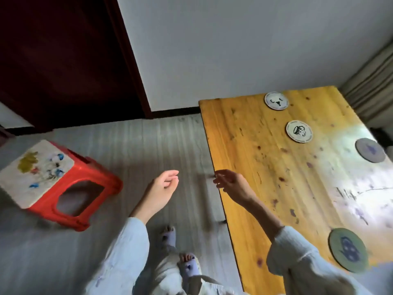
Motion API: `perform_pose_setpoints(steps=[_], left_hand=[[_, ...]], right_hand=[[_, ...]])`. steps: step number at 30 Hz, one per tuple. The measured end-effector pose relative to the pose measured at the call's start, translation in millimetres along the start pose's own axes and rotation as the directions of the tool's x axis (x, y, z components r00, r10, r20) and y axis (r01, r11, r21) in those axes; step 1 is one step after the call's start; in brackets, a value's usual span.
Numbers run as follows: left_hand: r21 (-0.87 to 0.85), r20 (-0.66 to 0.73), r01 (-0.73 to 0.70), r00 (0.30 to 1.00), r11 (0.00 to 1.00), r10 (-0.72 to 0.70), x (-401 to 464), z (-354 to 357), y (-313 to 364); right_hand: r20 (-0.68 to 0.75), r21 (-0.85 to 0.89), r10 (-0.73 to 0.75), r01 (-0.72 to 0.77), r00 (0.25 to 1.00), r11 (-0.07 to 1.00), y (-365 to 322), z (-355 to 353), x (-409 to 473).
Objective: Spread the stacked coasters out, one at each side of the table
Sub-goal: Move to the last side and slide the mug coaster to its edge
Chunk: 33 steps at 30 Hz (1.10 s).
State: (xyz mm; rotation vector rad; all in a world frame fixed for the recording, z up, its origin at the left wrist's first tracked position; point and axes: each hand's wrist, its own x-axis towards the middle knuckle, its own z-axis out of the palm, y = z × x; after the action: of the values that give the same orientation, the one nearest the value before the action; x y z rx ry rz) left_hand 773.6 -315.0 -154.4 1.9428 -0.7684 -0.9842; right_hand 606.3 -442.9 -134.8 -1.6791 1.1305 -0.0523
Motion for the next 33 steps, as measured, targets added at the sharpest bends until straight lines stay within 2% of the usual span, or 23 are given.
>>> perform_pose_setpoints(steps=[5,12,18,25,30,31,33], left_hand=[[0.098,0.209,-0.086,0.976,0.991,0.065,81.1,-4.3,22.5],[0.203,0.394,-0.231,0.909,0.952,0.137,181.4,10.6,83.5],[0.3,0.569,-0.305,0.818,0.904,0.086,234.1,80.8,118.5],[0.39,0.633,-0.331,0.774,0.859,0.011,311.2,189.5,130.8],[0.531,0.657,-0.437,0.753,0.726,-0.027,364.0,249.5,117.1],[0.578,0.657,-0.463,0.753,0.672,-0.046,372.9,256.9,112.8],[0.682,0.673,-0.551,0.731,0.481,-0.116,386.6,265.4,101.7]], right_hand=[[-0.133,0.18,0.143,-0.119,0.981,0.977,-10.7,-30.6,37.9],[-0.346,0.323,0.233,-0.117,0.909,0.939,-25.6,-83.9,83.3],[-0.415,0.347,0.319,-0.176,0.852,0.921,13.1,-134.1,118.5],[-0.458,0.304,0.411,-0.296,0.788,0.906,92.9,-217.0,179.0],[-0.513,0.158,0.417,-0.394,0.751,0.905,145.7,-257.9,229.1],[-0.518,0.125,0.409,-0.406,0.752,0.905,155.8,-262.7,238.5],[-0.519,0.059,0.405,-0.442,0.752,0.895,175.6,-271.2,255.5]])
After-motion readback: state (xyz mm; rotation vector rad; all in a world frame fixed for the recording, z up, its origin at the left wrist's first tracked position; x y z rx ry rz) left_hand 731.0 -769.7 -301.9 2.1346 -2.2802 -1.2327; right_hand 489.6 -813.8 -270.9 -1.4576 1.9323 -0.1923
